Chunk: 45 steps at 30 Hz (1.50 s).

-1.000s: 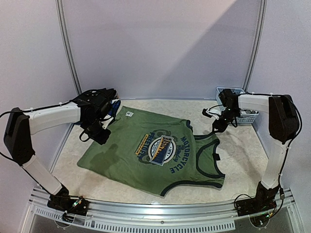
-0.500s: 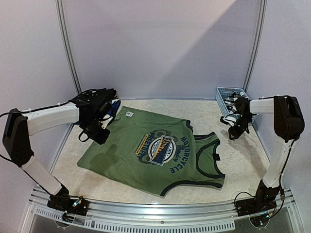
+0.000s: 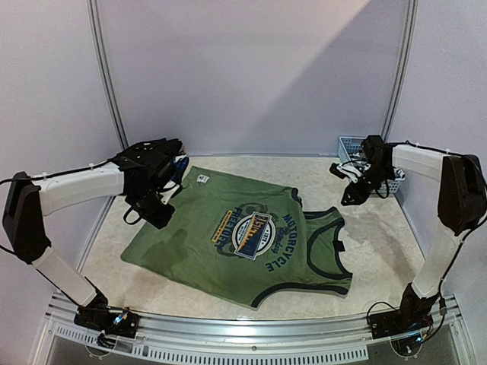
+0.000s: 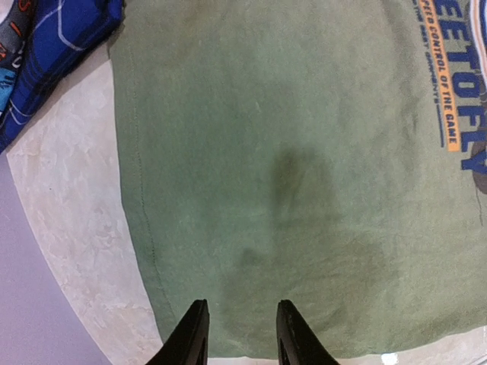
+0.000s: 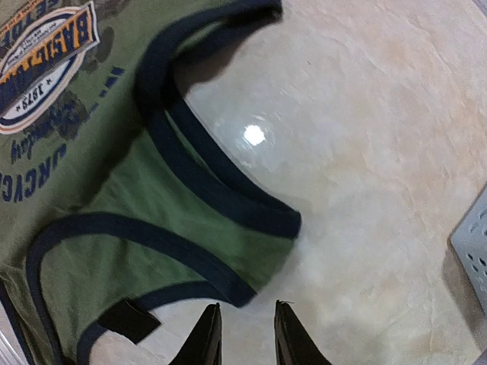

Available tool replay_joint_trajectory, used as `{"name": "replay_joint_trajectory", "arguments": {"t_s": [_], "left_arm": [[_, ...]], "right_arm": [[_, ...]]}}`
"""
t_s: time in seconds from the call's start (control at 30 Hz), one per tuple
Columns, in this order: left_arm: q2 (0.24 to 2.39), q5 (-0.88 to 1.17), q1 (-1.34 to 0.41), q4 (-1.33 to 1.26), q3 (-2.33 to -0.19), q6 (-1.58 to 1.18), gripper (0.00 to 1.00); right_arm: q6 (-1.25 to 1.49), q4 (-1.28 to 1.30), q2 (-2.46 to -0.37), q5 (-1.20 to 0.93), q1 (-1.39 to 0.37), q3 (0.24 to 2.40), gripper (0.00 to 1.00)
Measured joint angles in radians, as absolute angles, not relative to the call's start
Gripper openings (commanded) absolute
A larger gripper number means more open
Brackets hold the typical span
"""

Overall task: Fold and stack the mixed laundry pile
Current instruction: Smooth out the flattened tank top at the center of the board, then adjust the flattened tank top at the center of the board.

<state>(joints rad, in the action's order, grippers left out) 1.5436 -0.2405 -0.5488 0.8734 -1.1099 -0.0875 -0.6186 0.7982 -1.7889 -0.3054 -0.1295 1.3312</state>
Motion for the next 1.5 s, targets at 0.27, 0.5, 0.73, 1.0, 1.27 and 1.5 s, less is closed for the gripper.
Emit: {"name": "replay_joint_trajectory", "arguments": {"t_s": [0.27,0.5,0.73,1.0,1.27,1.5], "left_arm": [[1.530,-0.234,-0.599,0.861,-1.108,-0.107,0.33],[1.530,-0.244,-0.604,0.861,-1.108,-0.107,0.33],[1.530,-0.244,-0.606,0.862,-1.108,-0.108,0.33],[1.542,-0.244,-0.613,0.862,-1.108,-0.107,0.33],[1.561,-0.254,-0.661,0.876,-1.102,-0.098,0.35],[1.625,-0.244,-0.679,0.874,-1.066,-0.127,0.36]], "right_arm": [[-0.603,0.793,-1.967,-0.335,-0.182,1.431,0.15],[-0.625,0.791,-2.016,-0.261,-0.178,1.366,0.14],[-0.625,0.781,-2.003,-0.208,-0.079,1.351,0.14],[-0.615,0.775,-1.957,-0.134,0.070,1.294,0.18],[-0.583,0.842,-1.834,-0.166,0.066,1.264,0.39],[-0.629,0.921,-1.504,-0.310,0.059,1.235,0.40]]}}
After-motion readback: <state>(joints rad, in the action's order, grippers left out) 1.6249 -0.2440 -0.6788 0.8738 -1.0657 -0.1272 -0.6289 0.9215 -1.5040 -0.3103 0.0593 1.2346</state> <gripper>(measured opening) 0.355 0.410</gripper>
